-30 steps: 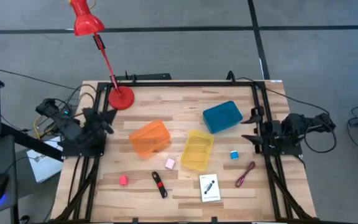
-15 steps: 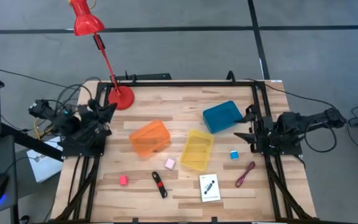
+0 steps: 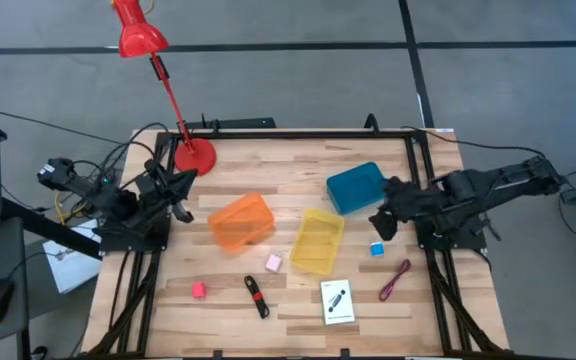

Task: Pick and place items into bin
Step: Put the blue charger adapter into the blue bin

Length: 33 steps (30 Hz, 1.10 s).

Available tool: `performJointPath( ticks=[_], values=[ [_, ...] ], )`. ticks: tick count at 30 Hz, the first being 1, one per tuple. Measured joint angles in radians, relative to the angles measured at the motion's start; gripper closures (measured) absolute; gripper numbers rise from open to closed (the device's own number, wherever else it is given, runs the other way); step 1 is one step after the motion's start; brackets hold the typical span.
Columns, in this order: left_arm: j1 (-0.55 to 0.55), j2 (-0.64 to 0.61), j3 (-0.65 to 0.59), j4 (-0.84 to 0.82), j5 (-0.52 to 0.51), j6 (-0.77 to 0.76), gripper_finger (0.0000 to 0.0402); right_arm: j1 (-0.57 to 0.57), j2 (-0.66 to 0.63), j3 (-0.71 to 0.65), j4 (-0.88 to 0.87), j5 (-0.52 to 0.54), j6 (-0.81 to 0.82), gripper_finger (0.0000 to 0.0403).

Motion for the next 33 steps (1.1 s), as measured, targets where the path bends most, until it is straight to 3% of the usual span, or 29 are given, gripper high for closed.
performJointPath(
  ticks=[3, 7, 17, 23, 33],
  values=[
    [0.0, 0.001, 0.0, -0.002, 0.002, -0.004, 0.0402, 0.001, 0.119, 0.048, -0.126, -0.105, 0.116, 0.0182],
    [0.0, 0.001, 0.0, -0.002, 0.004, -0.004, 0.0402, 0.002, 0.262, 0.05, -0.142, -0.226, 0.213, 0.0197],
    [0.0, 0.001, 0.0, -0.055, -0.048, -0.009, 0.0366, 0.028, 0.53, 0.05, -0.121, -0.38, 0.201, 0.0245],
    [0.0, 0.001, 0.0, -0.087, -0.105, -0.015, 0.034, -0.002, 0.591, 0.05, -0.119, -0.411, 0.138, 0.0249],
    [0.0, 0.0, 0.0, -0.097, -0.109, -0.026, 0.0329, -0.055, 0.561, 0.05, -0.144, -0.383, 0.102, 0.0237]
  ],
)
